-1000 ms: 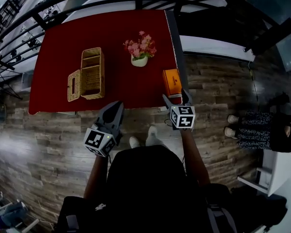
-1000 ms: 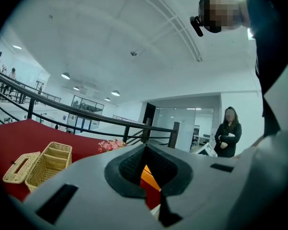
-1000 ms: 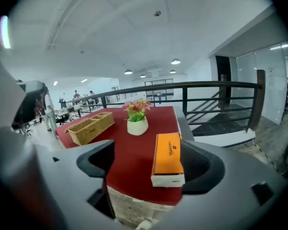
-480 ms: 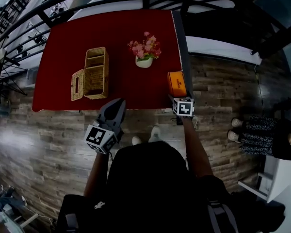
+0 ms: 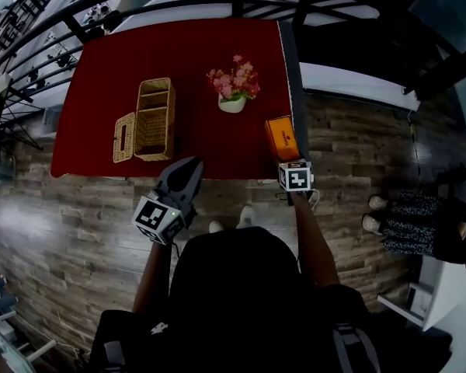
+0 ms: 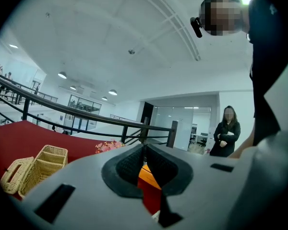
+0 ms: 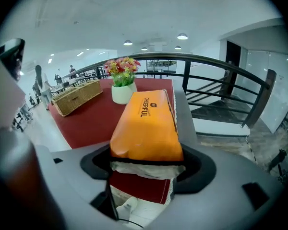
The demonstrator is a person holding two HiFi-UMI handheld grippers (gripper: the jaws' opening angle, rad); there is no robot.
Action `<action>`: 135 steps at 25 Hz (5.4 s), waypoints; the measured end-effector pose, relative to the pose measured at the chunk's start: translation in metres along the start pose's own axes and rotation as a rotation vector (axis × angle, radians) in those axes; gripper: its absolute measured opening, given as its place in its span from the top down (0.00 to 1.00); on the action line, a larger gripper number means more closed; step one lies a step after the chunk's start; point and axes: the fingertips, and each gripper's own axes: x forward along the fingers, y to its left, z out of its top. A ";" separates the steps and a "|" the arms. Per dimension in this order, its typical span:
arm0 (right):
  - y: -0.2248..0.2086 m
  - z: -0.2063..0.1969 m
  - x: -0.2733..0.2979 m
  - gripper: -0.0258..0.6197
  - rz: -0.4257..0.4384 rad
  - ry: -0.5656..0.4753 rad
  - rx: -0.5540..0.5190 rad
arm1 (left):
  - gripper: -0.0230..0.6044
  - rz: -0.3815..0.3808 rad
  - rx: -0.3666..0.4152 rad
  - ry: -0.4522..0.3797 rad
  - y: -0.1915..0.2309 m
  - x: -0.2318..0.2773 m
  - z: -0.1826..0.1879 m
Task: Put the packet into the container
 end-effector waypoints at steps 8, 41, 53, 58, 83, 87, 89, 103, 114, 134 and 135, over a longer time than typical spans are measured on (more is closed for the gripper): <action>0.076 0.070 -0.058 0.40 0.382 -0.128 -0.361 | 0.53 -0.111 0.102 0.132 0.003 0.013 -0.026; 0.209 0.072 -0.150 0.40 0.779 0.051 -1.300 | 0.39 -0.451 0.758 0.689 -0.031 -0.005 -0.109; 0.217 0.087 -0.149 0.38 0.724 -0.066 -1.167 | 0.43 -0.429 0.740 0.710 -0.017 -0.017 -0.101; 0.219 0.099 -0.158 0.38 0.735 -0.127 -1.088 | 0.43 -0.427 0.685 0.693 -0.010 -0.023 -0.095; 0.233 0.121 -0.144 0.93 0.593 -0.292 -0.762 | 0.42 0.550 0.082 0.633 0.207 -0.058 -0.085; 0.237 0.124 -0.145 0.93 0.589 -0.304 -0.737 | 0.42 0.620 -0.039 0.672 0.231 -0.054 -0.099; 0.237 0.122 -0.144 0.93 0.586 -0.296 -0.746 | 0.42 0.643 -0.101 0.696 0.247 -0.051 -0.115; 0.235 0.105 -0.141 0.93 0.581 -0.252 -0.764 | 0.41 0.665 -0.172 0.820 0.274 -0.031 -0.156; 0.236 0.105 -0.140 0.93 0.592 -0.264 -0.762 | 0.24 0.620 -0.168 0.644 0.269 -0.022 -0.143; 0.204 0.159 -0.150 0.93 0.547 -0.539 -0.262 | 0.94 0.391 -0.068 0.247 0.099 -0.035 -0.033; 0.204 0.161 -0.151 0.93 0.546 -0.549 -0.249 | 0.95 0.379 -0.060 0.236 0.093 -0.035 -0.029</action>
